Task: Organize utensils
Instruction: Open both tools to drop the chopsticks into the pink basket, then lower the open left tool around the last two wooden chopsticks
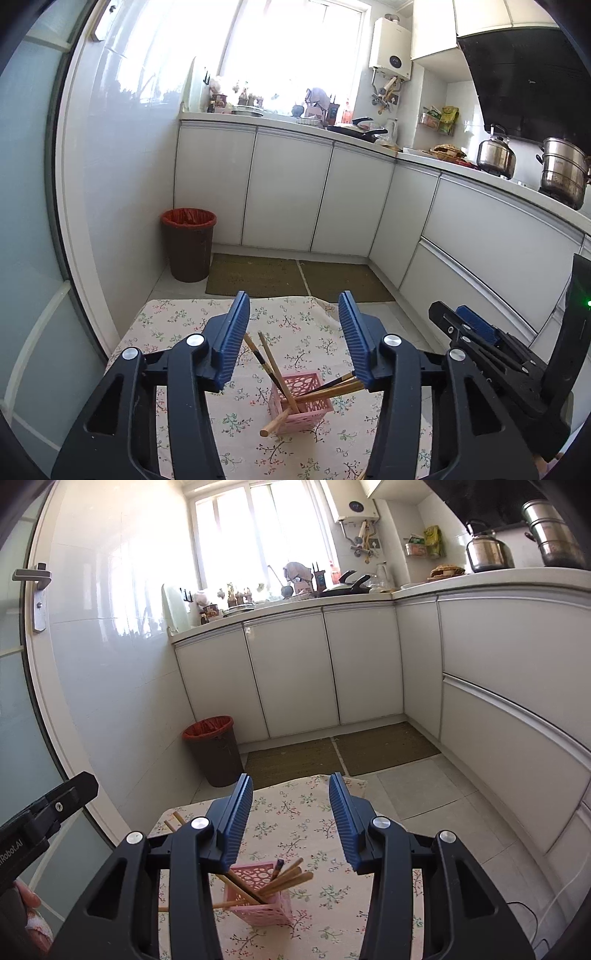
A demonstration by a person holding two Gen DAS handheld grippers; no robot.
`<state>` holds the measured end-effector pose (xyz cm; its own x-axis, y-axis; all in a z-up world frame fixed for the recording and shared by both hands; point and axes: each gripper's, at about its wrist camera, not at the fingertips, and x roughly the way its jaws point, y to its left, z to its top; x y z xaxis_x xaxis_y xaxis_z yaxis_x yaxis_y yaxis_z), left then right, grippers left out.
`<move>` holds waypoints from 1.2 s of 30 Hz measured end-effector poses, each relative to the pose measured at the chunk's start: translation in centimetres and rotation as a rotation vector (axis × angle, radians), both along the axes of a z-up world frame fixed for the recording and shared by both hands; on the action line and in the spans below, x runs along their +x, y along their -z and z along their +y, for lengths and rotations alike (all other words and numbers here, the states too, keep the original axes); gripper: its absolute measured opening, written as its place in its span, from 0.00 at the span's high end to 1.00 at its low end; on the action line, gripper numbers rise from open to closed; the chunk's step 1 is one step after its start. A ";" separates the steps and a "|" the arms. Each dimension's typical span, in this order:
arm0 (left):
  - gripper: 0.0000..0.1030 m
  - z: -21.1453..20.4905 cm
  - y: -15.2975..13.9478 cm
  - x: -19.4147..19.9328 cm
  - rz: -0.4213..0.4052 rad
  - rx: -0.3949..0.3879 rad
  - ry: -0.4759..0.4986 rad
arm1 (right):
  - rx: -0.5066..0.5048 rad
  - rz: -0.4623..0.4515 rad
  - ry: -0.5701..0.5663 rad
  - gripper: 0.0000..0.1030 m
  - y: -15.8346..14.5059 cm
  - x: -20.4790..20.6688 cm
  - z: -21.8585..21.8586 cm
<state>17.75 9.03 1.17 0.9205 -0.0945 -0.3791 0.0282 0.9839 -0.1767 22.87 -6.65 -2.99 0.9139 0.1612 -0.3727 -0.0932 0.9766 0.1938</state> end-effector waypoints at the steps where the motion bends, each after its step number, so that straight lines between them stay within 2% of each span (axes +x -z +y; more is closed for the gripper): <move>1: 0.47 -0.4 0.0 -0.3 -0.001 0.010 0.002 | 0.000 -0.004 0.009 0.49 0.0 -0.6 -0.4; 2: 0.42 -0.7 0.0 -0.6 -0.002 0.020 0.003 | 0.003 -0.007 0.021 0.46 0.0 -1.1 -0.9; 4: 0.39 -1.5 0.1 -1.1 -0.006 0.043 0.005 | 0.022 -0.009 0.052 0.32 0.2 -2.1 -2.1; 5: 0.36 -1.9 0.2 -1.3 -0.008 0.057 0.005 | 0.035 -0.004 0.069 0.30 0.4 -2.6 -2.8; 7: 0.31 -2.7 0.4 -1.8 -0.015 0.084 0.003 | 0.067 0.020 0.096 0.20 1.3 -3.4 -4.3; 11: 0.21 -3.9 1.2 -2.7 -0.009 0.119 0.014 | 0.122 0.095 0.126 0.07 2.9 -4.4 -6.9; 14: 0.08 -4.6 2.4 -3.1 0.023 0.116 0.032 | 0.135 0.138 0.157 0.06 4.0 -5.6 -8.5; 18: 0.07 -5.9 4.8 -3.1 0.118 0.119 0.095 | 0.151 0.181 0.223 0.06 5.2 -7.0 -10.8; 23: 0.07 -8.4 8.5 -2.3 0.274 0.167 0.199 | 0.221 0.227 0.306 0.07 6.3 -8.4 -13.8; 27: 0.07 -11.2 12.3 -1.1 0.418 0.242 0.281 | 0.269 0.288 0.327 0.06 7.3 -8.4 -15.1; 31: 0.07 -13.7 17.7 0.5 0.567 0.336 0.352 | 0.255 0.342 0.348 0.07 8.5 -8.0 -15.5; 33: 0.07 -14.4 20.2 1.3 0.595 0.399 0.343 | 0.262 0.369 0.349 0.07 9.2 -7.7 -15.7; 36: 0.08 -14.9 22.5 2.8 0.576 0.470 0.319 | 0.290 0.413 0.338 0.07 10.0 -7.2 -16.2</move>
